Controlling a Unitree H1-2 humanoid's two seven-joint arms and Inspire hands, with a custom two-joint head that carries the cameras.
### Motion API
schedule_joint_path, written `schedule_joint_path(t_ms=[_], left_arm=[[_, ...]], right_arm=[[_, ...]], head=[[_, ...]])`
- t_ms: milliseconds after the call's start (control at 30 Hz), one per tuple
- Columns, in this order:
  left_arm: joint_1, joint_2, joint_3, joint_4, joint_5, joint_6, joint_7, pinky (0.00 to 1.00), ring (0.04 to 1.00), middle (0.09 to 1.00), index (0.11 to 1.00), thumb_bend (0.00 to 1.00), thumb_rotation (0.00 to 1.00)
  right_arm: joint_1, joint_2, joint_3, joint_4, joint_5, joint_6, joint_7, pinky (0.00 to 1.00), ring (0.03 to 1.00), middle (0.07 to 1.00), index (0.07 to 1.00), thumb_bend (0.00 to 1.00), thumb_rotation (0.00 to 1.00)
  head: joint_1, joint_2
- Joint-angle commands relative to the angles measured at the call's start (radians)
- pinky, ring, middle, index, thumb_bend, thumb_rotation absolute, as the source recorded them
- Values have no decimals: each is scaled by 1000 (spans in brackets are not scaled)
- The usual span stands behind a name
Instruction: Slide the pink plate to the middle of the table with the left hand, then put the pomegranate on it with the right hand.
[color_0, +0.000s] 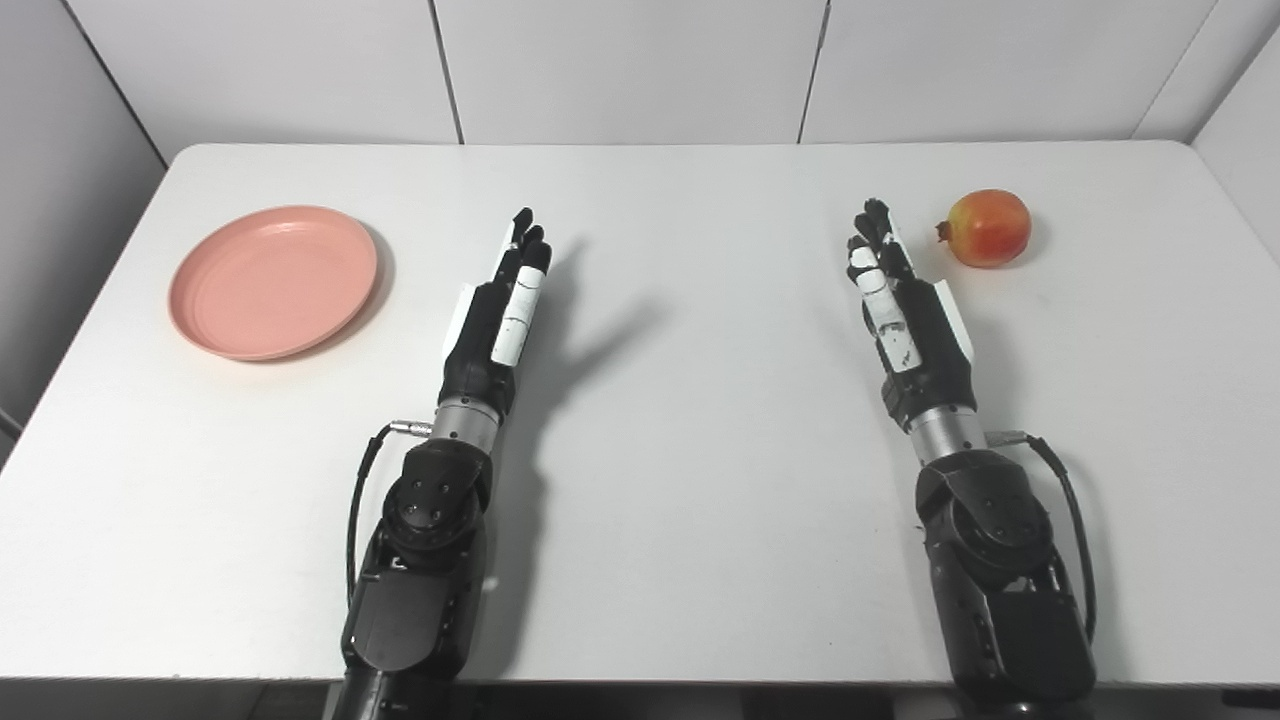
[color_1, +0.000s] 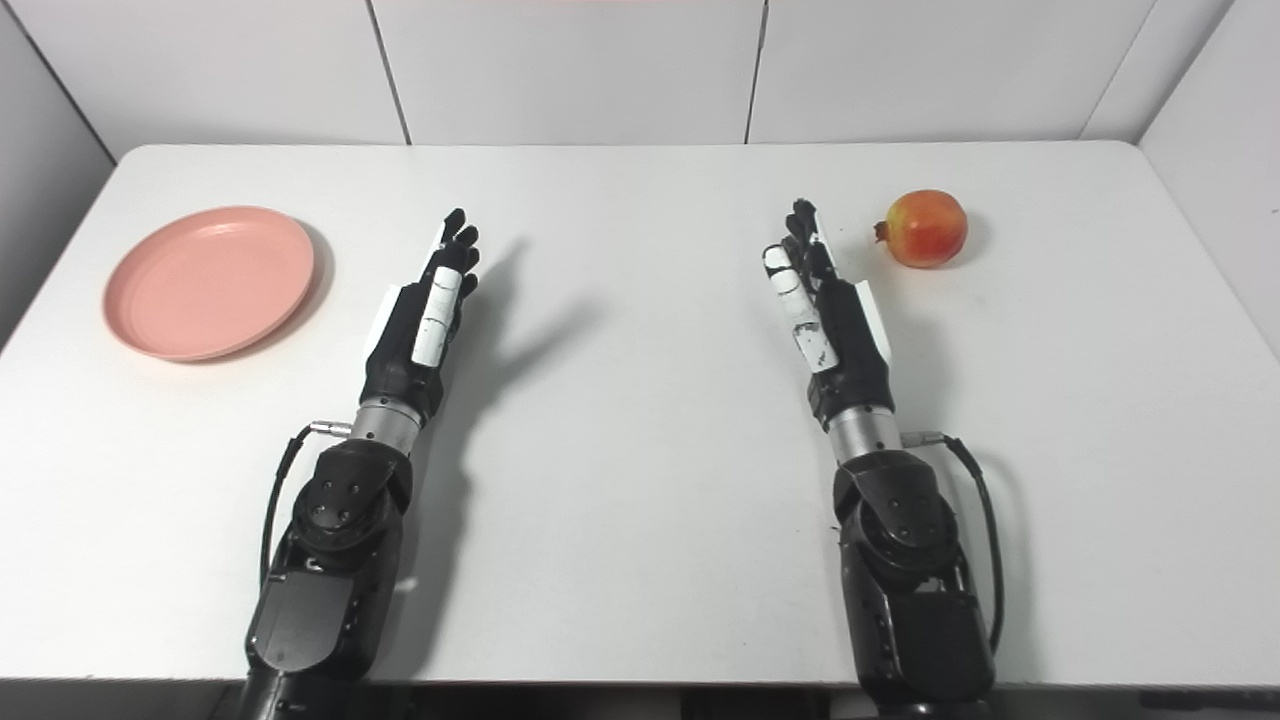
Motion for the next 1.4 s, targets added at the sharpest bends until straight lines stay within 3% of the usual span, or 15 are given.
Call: schedule_joint_path(t_ms=[0,733,1067,1367], left_arm=[[-47,-4,0,-22,0,-8,-2,1000,1000,1000,1000,818,1000],[-53,-5,4,-13,9,-18,5,1000,1000,1000,1000,821,1000],[-50,-10,6,-26,-3,9,0,1000,1000,1000,1000,825,1000],[-52,-28,34,-36,-87,57,-17,1000,1000,1000,1000,810,1000]], right_arm=[[-27,-7,-3,-20,-2,-39,2,1000,1000,1000,1000,783,868],[-27,-8,-1,-28,-2,-25,2,1000,1000,1000,1000,783,864],[-26,-8,-1,-34,-3,-29,2,1000,1000,1000,1000,781,865],[-26,-7,0,-37,-9,-22,-2,1000,1000,1000,1000,789,869]], head=[[2,-3],[1,-1],[2,1],[2,2]])
